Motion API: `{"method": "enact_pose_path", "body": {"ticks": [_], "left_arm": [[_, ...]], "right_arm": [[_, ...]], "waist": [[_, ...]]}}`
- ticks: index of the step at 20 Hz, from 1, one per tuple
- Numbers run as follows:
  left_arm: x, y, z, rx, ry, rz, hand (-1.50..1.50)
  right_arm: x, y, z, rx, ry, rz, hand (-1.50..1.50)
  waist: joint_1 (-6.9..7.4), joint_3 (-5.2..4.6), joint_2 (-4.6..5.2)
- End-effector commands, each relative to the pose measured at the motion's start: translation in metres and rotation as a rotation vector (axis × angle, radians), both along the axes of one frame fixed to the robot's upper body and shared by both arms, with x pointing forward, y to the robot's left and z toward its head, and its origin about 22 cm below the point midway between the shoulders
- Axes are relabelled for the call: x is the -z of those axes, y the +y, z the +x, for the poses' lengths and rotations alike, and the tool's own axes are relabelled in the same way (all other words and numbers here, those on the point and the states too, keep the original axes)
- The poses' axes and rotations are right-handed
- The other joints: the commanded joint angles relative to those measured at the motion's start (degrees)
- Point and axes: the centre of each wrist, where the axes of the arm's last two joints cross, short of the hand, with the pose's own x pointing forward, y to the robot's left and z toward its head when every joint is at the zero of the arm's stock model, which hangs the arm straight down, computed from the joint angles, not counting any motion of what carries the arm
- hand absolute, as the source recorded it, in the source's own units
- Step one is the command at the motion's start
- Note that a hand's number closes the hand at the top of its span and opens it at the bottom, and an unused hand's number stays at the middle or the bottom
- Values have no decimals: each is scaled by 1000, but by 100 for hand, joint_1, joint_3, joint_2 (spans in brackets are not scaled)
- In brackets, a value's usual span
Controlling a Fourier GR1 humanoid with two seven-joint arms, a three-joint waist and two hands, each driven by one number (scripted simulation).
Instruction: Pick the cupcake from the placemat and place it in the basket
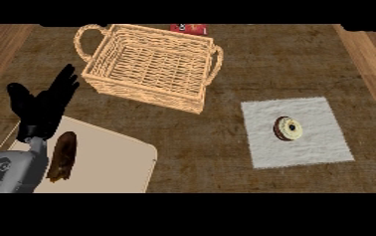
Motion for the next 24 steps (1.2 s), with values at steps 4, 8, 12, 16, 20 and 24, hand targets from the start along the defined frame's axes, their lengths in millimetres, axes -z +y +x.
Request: {"method": "enact_pose_path", "body": {"ticks": [4,8,12,16,20,24], "left_arm": [[0,1,-6,-8,-9,0,0],[4,3,-12,-8,8,-12,0],[-14,-4,1,-10,-9,-11,0],[1,2,-3,8,13,12,0],[6,-1,6,10,9,-5,0],[-9,-20,-6,20,3,-19,0]], "right_arm": [[39,-46,-9,8,-3,181,-150],[67,-61,-16,2,7,211,-150],[103,-48,-18,2,6,226,-150],[146,-41,-13,-2,-17,255,-150],[189,-25,-11,11,-34,306,-150],[207,0,12,37,-12,410,-150]], "waist": [[-12,11,5],[-1,9,2],[-11,7,-3],[20,6,5],[7,5,9],[81,8,3]]}}
